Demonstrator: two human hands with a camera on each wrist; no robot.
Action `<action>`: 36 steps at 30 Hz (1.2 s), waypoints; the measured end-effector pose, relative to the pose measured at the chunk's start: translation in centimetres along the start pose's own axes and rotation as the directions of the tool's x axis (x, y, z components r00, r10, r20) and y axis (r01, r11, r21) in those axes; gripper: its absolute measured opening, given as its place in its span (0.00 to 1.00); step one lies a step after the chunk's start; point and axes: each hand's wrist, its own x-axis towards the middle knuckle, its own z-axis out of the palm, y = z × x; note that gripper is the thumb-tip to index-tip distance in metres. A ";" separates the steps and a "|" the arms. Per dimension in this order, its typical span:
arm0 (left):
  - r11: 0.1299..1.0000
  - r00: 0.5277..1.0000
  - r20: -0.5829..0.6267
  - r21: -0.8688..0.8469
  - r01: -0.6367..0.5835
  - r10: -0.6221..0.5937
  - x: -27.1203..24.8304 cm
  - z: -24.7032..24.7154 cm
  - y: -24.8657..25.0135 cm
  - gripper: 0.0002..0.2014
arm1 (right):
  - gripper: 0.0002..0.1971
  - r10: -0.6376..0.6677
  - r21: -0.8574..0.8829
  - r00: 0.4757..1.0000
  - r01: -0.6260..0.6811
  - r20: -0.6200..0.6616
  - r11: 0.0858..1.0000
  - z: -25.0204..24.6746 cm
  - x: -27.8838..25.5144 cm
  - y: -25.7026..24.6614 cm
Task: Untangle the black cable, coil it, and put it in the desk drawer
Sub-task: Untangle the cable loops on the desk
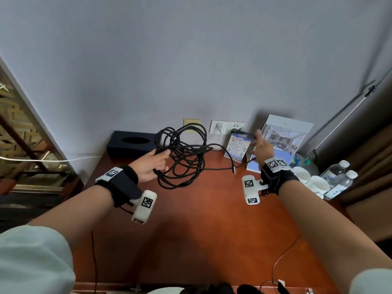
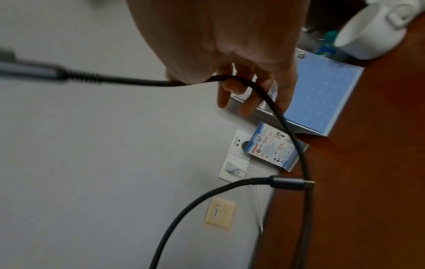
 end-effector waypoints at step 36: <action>0.895 0.973 0.055 -0.384 0.227 -0.223 1.6 4.0 0.3 0.16 | 0.10 0.129 0.150 0.664 -0.347 0.737 0.926 4.5 -7.2 -4.0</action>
